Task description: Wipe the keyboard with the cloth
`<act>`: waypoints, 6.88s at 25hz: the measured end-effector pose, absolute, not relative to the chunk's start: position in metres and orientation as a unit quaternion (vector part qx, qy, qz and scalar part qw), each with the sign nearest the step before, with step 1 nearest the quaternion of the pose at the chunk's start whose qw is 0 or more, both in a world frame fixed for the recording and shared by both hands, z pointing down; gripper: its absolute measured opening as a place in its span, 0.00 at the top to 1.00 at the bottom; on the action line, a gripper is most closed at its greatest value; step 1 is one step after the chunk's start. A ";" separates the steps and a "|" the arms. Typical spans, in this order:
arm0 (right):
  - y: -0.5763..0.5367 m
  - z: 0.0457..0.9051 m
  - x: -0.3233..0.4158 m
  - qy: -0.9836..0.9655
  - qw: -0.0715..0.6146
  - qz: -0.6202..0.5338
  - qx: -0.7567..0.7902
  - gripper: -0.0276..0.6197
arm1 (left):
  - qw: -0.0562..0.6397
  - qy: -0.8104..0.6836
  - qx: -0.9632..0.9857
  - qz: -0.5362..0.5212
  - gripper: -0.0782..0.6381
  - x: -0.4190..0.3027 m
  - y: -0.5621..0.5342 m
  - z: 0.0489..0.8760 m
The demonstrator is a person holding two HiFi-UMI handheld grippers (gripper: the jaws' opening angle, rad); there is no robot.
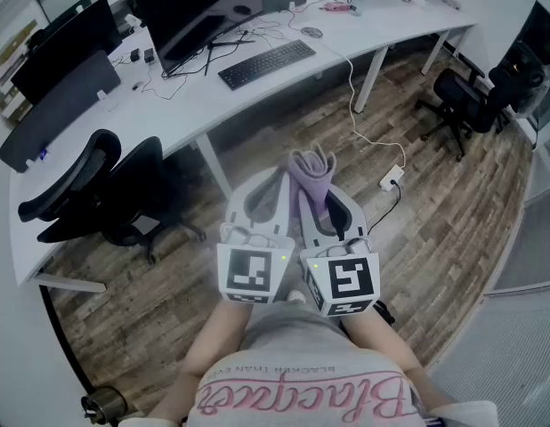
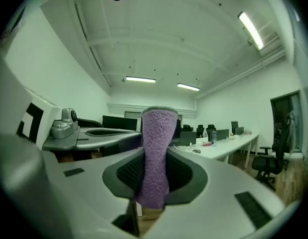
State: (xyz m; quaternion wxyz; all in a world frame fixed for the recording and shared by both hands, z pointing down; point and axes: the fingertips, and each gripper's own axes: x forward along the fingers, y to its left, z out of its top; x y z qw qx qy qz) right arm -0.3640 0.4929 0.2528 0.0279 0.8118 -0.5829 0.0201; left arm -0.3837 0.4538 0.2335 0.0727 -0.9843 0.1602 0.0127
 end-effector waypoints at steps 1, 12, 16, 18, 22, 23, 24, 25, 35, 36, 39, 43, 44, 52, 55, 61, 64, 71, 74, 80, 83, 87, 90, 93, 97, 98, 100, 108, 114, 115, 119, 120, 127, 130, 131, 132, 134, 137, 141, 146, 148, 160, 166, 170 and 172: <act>0.494 0.254 -0.363 -0.582 0.029 0.019 0.812 0.82 | 0.073 0.161 -0.984 0.013 0.88 -0.383 0.454 0.234; 0.508 0.256 -0.352 -0.589 0.035 0.013 0.807 0.82 | 0.065 0.169 -0.983 0.010 0.88 -0.375 0.469 0.240; 0.509 0.261 -0.353 -0.595 0.053 0.006 0.802 0.82 | 0.071 0.181 -0.981 0.005 0.88 -0.376 0.471 0.244; 0.507 0.261 -0.351 -0.603 0.051 0.005 0.796 0.82 | 0.068 0.188 -0.980 0.003 0.88 -0.374 0.470 0.247; 0.502 0.259 -0.341 -0.606 0.049 0.000 0.794 0.82 | 0.065 0.194 -0.979 0.004 0.88 -0.365 0.462 0.248; 0.501 0.260 -0.338 -0.607 0.047 0.001 0.793 0.82 | 0.066 0.194 -0.979 0.005 0.88 -0.362 0.459 0.247; 0.498 0.260 -0.334 -0.608 0.046 0.002 0.792 0.82 | 0.067 0.195 -0.978 0.006 0.88 -0.358 0.457 0.246; 0.495 0.261 -0.330 -0.609 0.046 0.002 0.792 0.82 | 0.068 0.196 -0.978 0.007 0.88 -0.354 0.453 0.246; 0.424 0.270 -0.276 -0.611 0.043 0.009 0.790 0.82 | 0.065 0.202 -0.977 0.002 0.88 -0.304 0.376 0.252; 0.413 0.271 -0.270 -0.611 0.043 0.010 0.790 0.82 | 0.066 0.202 -0.977 0.001 0.88 -0.298 0.365 0.251; 0.378 0.270 -0.253 -0.614 0.044 0.011 0.788 0.82 | 0.065 0.205 -0.977 0.000 0.88 -0.281 0.331 0.251; 0.333 0.271 -0.234 -0.618 0.046 0.014 0.785 0.82 | 0.063 0.206 -0.976 -0.003 0.88 -0.261 0.286 0.250; 0.322 0.272 -0.230 -0.618 0.046 0.015 0.785 0.82 | 0.063 0.207 -0.976 -0.004 0.88 -0.257 0.276 0.250; 0.243 0.277 -0.199 -0.616 0.052 0.022 0.786 0.82 | 0.048 0.207 -0.977 -0.008 0.88 -0.226 0.195 0.260; 0.226 0.279 -0.187 -0.614 0.053 0.027 0.787 0.82 | 0.039 0.206 -0.978 -0.011 0.88 -0.215 0.177 0.266; 0.206 0.295 -0.161 -0.613 0.063 0.043 0.786 0.82 | 0.018 0.206 -0.978 -0.026 0.88 -0.189 0.153 0.287; 0.190 0.300 -0.144 -0.620 0.062 0.048 0.781 0.82 | 0.014 0.212 -0.977 -0.030 0.88 -0.172 0.139 0.292; 0.145 0.299 -0.086 -0.647 0.056 0.044 0.759 0.82 | 0.014 0.246 -0.969 -0.030 0.88 -0.118 0.098 0.295; 0.126 0.296 -0.058 -0.662 0.051 0.043 0.747 0.82 | 0.014 0.263 -0.964 -0.032 0.88 -0.092 0.081 0.294; 0.086 0.300 -0.012 -0.700 0.056 0.045 0.710 0.82 | 0.003 0.317 -0.948 -0.037 0.88 -0.055 0.044 0.299; 0.068 0.304 0.006 -0.719 0.059 0.049 0.691 0.82 | 0.002 0.345 -0.938 -0.043 0.88 -0.043 0.027 0.303; 0.043 0.316 0.016 -0.746 0.063 0.064 0.660 0.82 | -0.004 0.382 -0.923 -0.054 0.88 -0.038 0.007 0.312; 0.026 0.324 0.017 -0.762 0.067 0.078 0.640 0.82 | -0.008 0.401 -0.914 -0.061 0.88 -0.039 -0.003 0.318; 0.009 0.331 0.016 -0.774 0.067 0.099 0.622 0.82 | -0.017 0.419 -0.905 -0.072 0.88 -0.042 -0.017 0.326; -0.014 0.338 0.014 -0.783 0.071 0.111 0.607 0.82 | -0.032 0.438 -0.895 -0.084 0.88 -0.049 -0.039 0.340; -0.020 0.340 0.013 -0.785 0.072 0.114 0.604 0.82 | -0.036 0.441 -0.893 -0.087 0.88 -0.051 -0.044 0.343; -0.032 0.344 0.011 -0.789 0.075 0.119 0.598 0.82 | -0.041 0.447 -0.889 -0.093 0.88 -0.056 -0.056 0.350; -0.090 0.358 -0.017 -0.809 0.094 0.133 0.566 0.82 | -0.049 0.477 -0.871 -0.106 0.88 -0.087 -0.115 0.363; -0.125 0.371 -0.041 -0.822 0.118 0.142 0.539 0.82 | -0.069 0.502 -0.854 -0.116 0.88 -0.120 -0.145 0.380; -0.129 0.376 -0.045 -0.825 0.125 0.146 0.531 0.82 | -0.072 0.503 -0.853 -0.120 0.88 -0.123 -0.149 0.384; -0.147 0.397 -0.064 -0.836 0.158 0.159 0.501 0.82 | -0.089 0.507 -0.846 -0.138 0.88 -0.138 -0.160 0.402; -0.151 0.402 -0.068 -0.837 0.165 0.163 0.496 0.82 | -0.093 0.509 -0.844 -0.141 0.88 -0.141 -0.163 0.406; -0.169 0.440 -0.089 -0.831 0.193 0.201 0.482 0.82 | -0.121 0.505 -0.839 -0.164 0.88 -0.151 -0.175 0.435; -0.174 0.455 -0.095 -0.828 0.203 0.218 0.475 0.82 | -0.129 0.503 -0.837 -0.174 0.88 -0.152 -0.180 0.448; -0.175 0.460 -0.097 -0.828 0.207 0.223 0.472 0.82 | -0.133 0.502 -0.836 -0.178 0.88 -0.153 -0.181 0.452; -0.176 0.465 -0.100 -0.827 0.211 0.228 0.468 0.82 | -0.136 0.500 -0.836 -0.181 0.88 -0.154 -0.182 0.456; -0.179 0.475 -0.105 -0.825 0.220 0.239 0.462 0.82 | -0.140 0.496 -0.837 -0.185 0.88 -0.155 -0.185 0.462; -0.184 0.491 -0.112 -0.818 0.233 0.261 0.457 0.82 | -0.151 0.493 -0.835 -0.193 0.88 -0.159 -0.189 0.472; -0.190 0.508 -0.119 -0.810 0.250 0.282 0.450 0.82 | -0.163 0.488 -0.833 -0.203 0.88 -0.164 -0.194 0.484; -0.197 0.523 -0.123 -0.799 0.267 0.294 0.452 0.82 | -0.175 0.476 -0.836 -0.212 0.88 -0.164 -0.202 0.497; -0.197 0.528 -0.126 -0.796 0.274 0.298 0.451 0.82 | -0.179 0.471 -0.837 -0.214 0.88 -0.163 -0.205 0.500; -0.200 0.538 -0.125 -0.787 0.292 0.302 0.451 0.82 | -0.181 0.465 -0.836 -0.226 0.88 -0.163 -0.212 0.507; -0.199 0.541 -0.121 -0.789 0.297 0.299 0.447 0.82 | -0.177 0.469 -0.835 -0.229 0.88 -0.155 -0.217 0.509; -0.199 0.541 -0.115 -0.791 0.299 0.299 0.443 0.82 | -0.178 0.477 -0.830 -0.226 0.88 -0.151 -0.216 0.508; -0.199 0.540 -0.112 -0.790 0.298 0.301 0.443 0.82 | -0.178 0.482 -0.829 -0.223 0.88 -0.151 -0.216 0.506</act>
